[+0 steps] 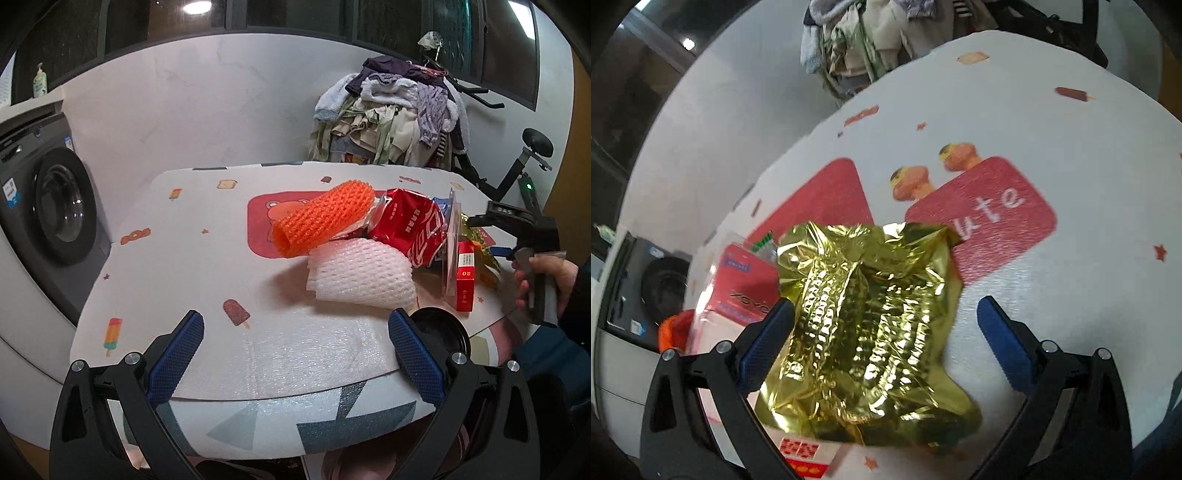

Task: Collect trash
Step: 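Grasp the gold foil wrapper with the right gripper while the left gripper grasps the orange foam net, then carry the gold foil and orange net down into the brown bin and release both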

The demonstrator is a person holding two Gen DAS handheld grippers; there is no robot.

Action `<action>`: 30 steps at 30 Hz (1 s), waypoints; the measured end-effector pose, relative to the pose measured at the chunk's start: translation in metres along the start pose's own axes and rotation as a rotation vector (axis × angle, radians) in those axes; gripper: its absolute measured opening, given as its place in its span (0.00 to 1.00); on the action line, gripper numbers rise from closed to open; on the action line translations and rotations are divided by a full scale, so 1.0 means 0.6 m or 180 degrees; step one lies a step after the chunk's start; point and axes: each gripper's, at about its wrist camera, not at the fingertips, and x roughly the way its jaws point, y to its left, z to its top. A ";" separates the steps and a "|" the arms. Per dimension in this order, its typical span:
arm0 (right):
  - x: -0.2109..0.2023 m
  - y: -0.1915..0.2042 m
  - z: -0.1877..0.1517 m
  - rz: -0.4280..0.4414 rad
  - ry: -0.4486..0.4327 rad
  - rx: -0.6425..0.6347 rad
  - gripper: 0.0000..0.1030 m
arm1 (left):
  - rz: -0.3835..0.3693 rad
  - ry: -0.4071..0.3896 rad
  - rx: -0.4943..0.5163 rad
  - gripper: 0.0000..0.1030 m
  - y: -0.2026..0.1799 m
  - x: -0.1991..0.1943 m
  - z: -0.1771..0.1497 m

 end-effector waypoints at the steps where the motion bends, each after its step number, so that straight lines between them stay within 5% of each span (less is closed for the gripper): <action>1: 0.006 0.003 0.001 -0.0004 0.0026 -0.0018 0.95 | -0.0016 0.0011 0.0006 0.95 -0.002 0.003 0.000; 10: -0.008 0.000 -0.006 0.0004 0.0016 -0.0259 0.80 | -0.0132 0.0072 0.0003 0.95 -0.011 0.020 -0.001; 15: -0.071 -0.010 -0.016 -0.0050 -0.0369 -0.0423 0.80 | -0.0174 0.0107 -0.0028 0.95 -0.014 0.031 0.009; 21: -0.118 -0.010 -0.019 -0.0035 -0.0593 -0.0531 0.80 | -0.0090 -0.0021 0.0365 0.94 -0.034 0.064 0.058; 26: -0.137 -0.007 -0.026 0.0115 -0.0634 -0.0504 0.80 | -0.0119 0.0024 0.0690 0.77 -0.045 0.129 0.123; 30: -0.144 0.004 -0.035 0.0161 -0.0635 -0.0548 0.80 | 0.0029 0.0135 0.1071 0.74 -0.071 0.186 0.157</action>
